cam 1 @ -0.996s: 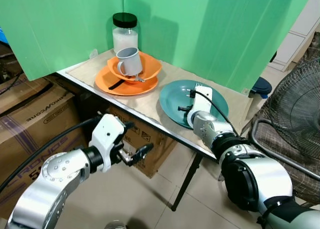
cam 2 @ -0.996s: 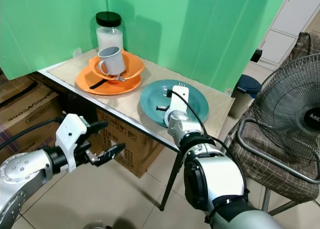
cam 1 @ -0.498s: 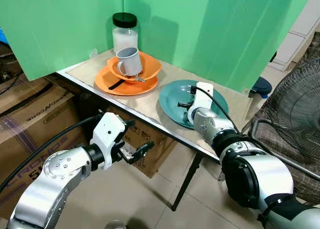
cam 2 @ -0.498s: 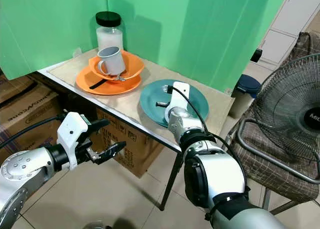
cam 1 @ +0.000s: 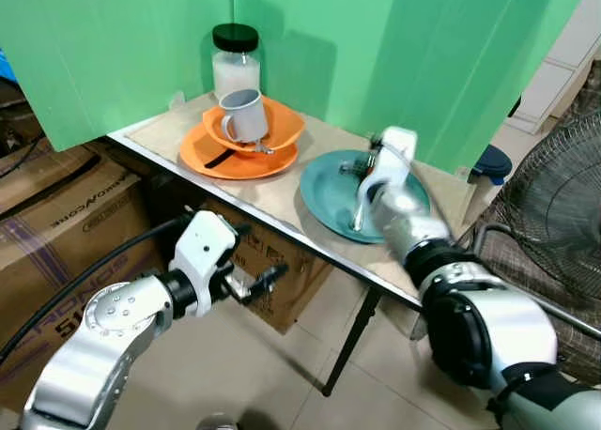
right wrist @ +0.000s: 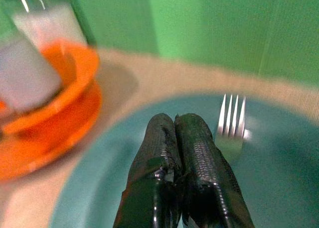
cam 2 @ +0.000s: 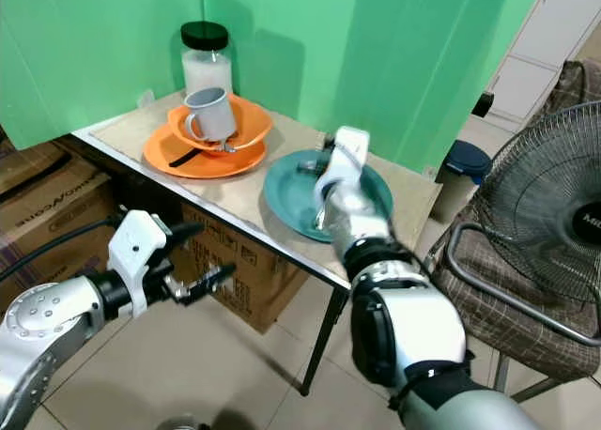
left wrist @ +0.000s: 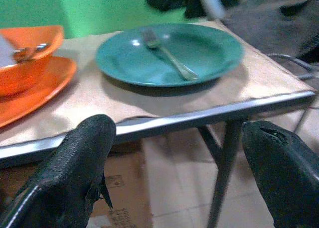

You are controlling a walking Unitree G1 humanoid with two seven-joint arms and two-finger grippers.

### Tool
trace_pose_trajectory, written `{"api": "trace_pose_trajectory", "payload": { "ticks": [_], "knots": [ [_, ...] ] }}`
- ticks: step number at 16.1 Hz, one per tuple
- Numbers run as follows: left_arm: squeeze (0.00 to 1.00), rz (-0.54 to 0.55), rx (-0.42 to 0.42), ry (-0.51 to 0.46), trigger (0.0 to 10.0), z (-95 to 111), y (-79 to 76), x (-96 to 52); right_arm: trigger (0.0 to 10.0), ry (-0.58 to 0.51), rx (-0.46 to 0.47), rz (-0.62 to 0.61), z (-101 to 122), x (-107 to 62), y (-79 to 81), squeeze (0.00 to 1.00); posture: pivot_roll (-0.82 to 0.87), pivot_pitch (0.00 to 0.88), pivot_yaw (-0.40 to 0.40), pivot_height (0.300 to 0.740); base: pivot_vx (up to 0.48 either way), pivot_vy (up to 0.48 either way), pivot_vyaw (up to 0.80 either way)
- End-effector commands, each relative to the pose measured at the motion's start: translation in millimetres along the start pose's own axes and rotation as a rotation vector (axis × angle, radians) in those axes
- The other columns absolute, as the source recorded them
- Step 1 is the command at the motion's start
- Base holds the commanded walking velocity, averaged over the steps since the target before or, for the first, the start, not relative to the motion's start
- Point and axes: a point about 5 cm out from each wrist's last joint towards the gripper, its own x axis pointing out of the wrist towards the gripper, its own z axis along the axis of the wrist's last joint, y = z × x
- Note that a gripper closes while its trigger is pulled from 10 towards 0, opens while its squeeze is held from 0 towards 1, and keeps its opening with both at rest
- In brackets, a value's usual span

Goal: Setting the table

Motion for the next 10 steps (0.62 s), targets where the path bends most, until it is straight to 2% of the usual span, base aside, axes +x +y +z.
{"api": "trace_pose_trajectory", "payload": {
  "ticks": [1,2,3,4,6,8,10],
  "knots": [
    [0.00,0.049,0.029,-0.007,10.0,2.6,4.2,2.7,4.9,-0.042,-0.041,0.017,6.3,-0.4,-2.1,0.00,0.19,0.000,-0.111,0.740,0.000,0.000,0.00],
    [0.00,0.120,0.034,-0.006,10.0,3.9,8.8,6.8,10.0,-0.067,-0.105,0.040,3.0,-2.8,-2.6,0.00,0.19,0.000,-0.112,0.740,0.000,0.000,0.00],
    [0.00,0.187,0.050,-0.042,10.0,8.6,12.7,10.1,10.0,-0.100,-0.124,0.068,-2.4,-7.5,-5.5,0.00,0.19,0.000,-0.110,0.740,0.000,0.000,0.00],
    [0.00,0.219,0.048,-0.045,10.0,8.9,14.4,11.4,10.0,-0.129,-0.123,0.084,-5.0,-12.1,-8.2,1.00,0.18,0.000,-0.106,0.740,0.000,0.000,0.00],
    [0.00,0.334,0.011,-0.077,10.0,9.3,20.5,14.3,10.0,-0.200,-0.081,0.148,-14.6,-35.3,-18.7,1.00,0.17,0.000,-0.093,0.740,0.000,0.000,0.00],
    [0.00,0.341,0.006,-0.085,10.0,10.9,20.1,15.9,10.0,-0.196,-0.071,0.162,-18.5,-43.4,-20.8,1.00,0.17,0.000,-0.091,0.740,0.000,0.000,0.00],
    [0.00,0.346,0.005,-0.089,10.0,11.4,21.1,17.0,10.0,-0.190,-0.066,0.146,-21.4,-49.2,-22.8,1.00,0.17,0.000,-0.087,0.740,0.289,0.000,0.00]
  ]
}}
